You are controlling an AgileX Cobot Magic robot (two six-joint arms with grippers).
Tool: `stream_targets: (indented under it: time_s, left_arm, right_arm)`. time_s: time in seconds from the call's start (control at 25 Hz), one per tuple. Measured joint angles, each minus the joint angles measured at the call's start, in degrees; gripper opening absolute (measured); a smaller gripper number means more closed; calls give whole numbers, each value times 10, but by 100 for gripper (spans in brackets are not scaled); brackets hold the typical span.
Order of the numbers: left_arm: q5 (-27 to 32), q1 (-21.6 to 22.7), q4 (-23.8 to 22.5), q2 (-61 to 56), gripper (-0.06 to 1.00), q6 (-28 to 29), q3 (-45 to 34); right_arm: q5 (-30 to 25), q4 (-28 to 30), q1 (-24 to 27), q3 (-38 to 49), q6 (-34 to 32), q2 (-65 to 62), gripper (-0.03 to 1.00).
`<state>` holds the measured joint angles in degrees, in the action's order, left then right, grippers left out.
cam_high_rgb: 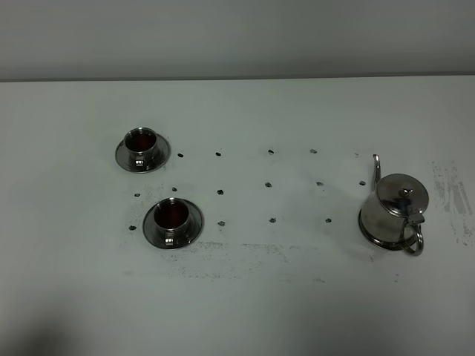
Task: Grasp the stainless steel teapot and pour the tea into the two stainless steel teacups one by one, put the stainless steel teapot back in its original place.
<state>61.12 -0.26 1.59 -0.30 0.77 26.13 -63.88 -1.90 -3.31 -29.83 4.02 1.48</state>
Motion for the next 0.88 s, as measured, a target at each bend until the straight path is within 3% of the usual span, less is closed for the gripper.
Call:
stream_targets:
  time_s: [0.88]
  left_arm:
    - [0, 0, 0, 0, 37, 0, 0]
  right_arm:
    - [0, 0, 2, 0, 0, -1, 22]
